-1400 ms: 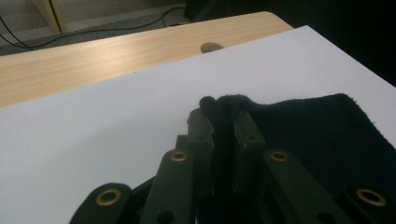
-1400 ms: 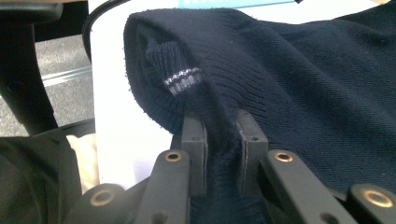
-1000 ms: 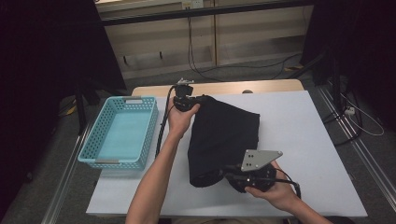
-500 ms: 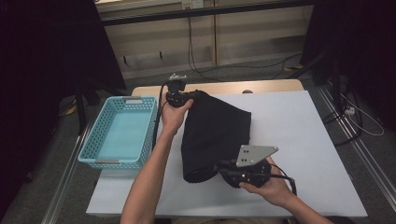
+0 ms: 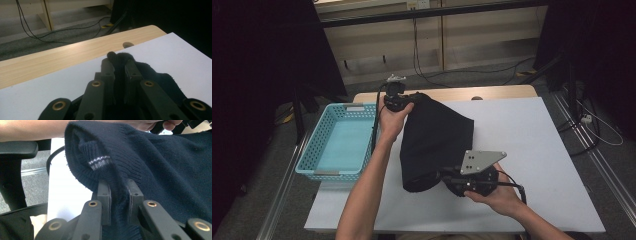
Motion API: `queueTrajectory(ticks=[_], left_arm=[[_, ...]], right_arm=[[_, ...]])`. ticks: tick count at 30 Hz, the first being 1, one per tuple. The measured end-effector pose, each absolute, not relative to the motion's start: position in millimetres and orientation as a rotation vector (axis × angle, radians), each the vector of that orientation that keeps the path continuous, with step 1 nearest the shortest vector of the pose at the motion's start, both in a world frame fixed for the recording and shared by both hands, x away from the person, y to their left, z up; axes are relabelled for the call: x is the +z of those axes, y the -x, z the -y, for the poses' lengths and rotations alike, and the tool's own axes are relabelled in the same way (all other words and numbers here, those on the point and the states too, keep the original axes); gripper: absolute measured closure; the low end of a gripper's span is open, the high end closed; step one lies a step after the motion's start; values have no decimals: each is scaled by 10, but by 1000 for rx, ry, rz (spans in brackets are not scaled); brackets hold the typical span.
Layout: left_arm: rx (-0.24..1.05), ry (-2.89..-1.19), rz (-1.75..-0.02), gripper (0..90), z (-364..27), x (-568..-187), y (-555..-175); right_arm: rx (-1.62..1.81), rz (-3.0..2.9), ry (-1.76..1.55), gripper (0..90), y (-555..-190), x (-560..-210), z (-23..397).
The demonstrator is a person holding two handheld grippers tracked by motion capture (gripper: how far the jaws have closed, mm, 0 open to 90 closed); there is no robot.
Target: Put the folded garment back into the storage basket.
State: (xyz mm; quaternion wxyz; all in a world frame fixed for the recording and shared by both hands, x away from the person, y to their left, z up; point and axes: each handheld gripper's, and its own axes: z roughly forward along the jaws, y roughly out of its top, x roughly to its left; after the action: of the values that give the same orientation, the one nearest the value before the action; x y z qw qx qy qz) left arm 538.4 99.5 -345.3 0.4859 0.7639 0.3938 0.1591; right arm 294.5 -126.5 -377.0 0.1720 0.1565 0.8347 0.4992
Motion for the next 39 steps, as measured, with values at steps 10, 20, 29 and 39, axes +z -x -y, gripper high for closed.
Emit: queueTrajectory(ticks=[10, 20, 29, 39], left_arm=[[422, -1827, -987, 812, -1165, -3349, -5403], [450, -1811, -997, 813, -1292, -3229, -5399], [479, -1783, -1007, 813, -1476, -3099, -5414], [505, -1769, -1019, 814, -1660, -3031, -5412]], right_arm=[[1447, -2354, -411, 774, -3014, -3661, 1126], [1474, -2348, -382, 774, -3080, -3587, 987], [1507, -2332, -371, 774, -3125, -3539, 892], [1528, -2340, -336, 774, -3178, -3501, 718]])
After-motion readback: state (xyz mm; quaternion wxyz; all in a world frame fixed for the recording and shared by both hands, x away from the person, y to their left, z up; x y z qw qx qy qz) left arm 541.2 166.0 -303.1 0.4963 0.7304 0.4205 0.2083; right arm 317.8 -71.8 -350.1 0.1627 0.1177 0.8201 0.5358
